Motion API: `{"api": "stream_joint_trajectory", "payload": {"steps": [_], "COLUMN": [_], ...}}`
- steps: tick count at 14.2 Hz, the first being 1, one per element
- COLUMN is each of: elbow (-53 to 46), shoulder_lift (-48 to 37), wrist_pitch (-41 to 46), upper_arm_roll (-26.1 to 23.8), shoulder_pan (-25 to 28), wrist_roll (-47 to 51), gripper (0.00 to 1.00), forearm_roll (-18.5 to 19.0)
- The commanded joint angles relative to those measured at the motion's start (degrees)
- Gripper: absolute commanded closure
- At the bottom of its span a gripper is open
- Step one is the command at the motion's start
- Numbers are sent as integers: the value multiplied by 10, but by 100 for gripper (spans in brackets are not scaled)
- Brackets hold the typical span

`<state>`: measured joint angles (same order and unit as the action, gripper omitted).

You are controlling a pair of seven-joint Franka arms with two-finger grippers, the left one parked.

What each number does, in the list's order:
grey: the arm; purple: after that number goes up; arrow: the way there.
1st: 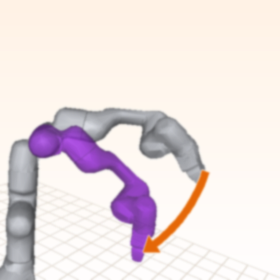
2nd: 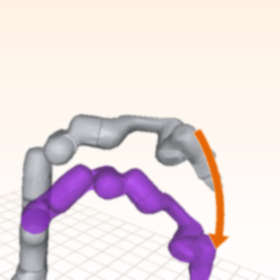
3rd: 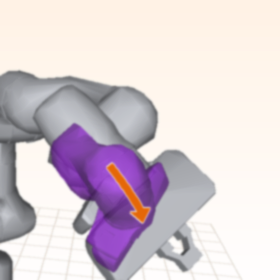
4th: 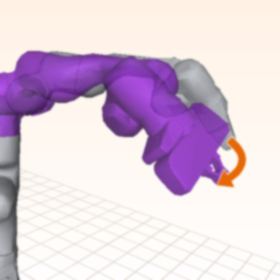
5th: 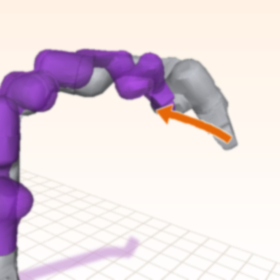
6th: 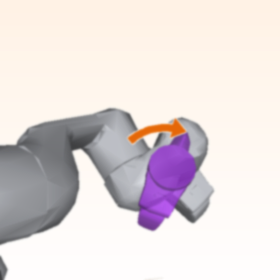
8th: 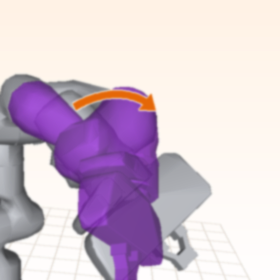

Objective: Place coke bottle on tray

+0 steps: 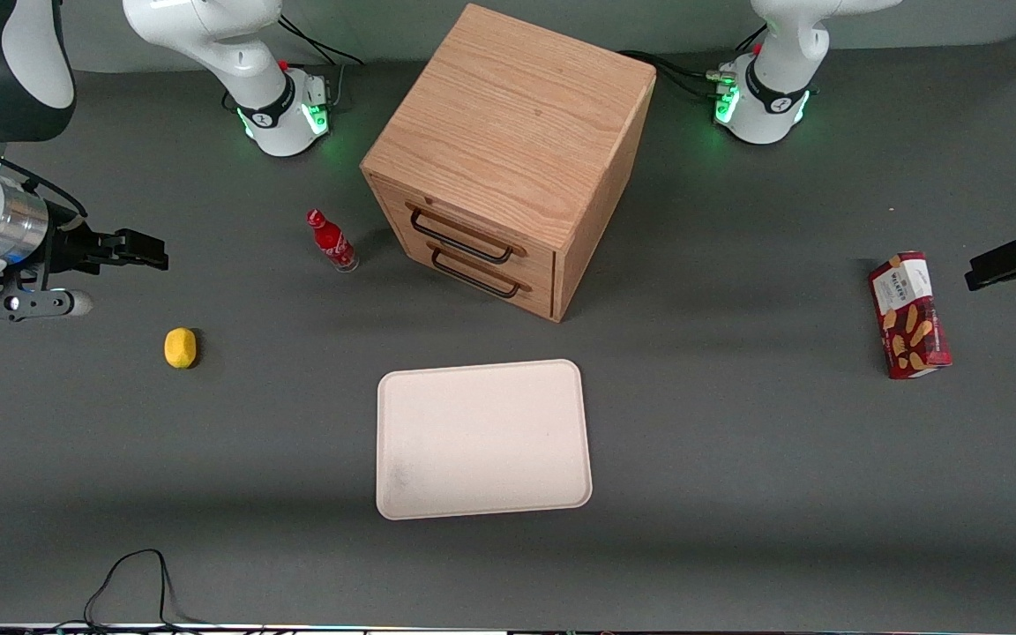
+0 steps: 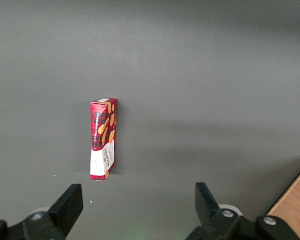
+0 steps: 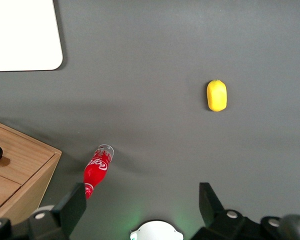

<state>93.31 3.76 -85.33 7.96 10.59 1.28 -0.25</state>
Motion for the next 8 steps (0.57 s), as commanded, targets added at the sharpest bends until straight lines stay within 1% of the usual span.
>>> {"api": "stream_joint_trajectory", "payload": {"steps": [1, 8], "elbow": [-20, -19], "shoulder_lift": [4, 5], "wrist_pitch": [9, 15], "upper_arm_roll": [12, 14], "shoulder_pan": [6, 4], "wrist_roll": [-12, -11], "gripper": [0, 0], "forearm_roll": [-11, -11]}}
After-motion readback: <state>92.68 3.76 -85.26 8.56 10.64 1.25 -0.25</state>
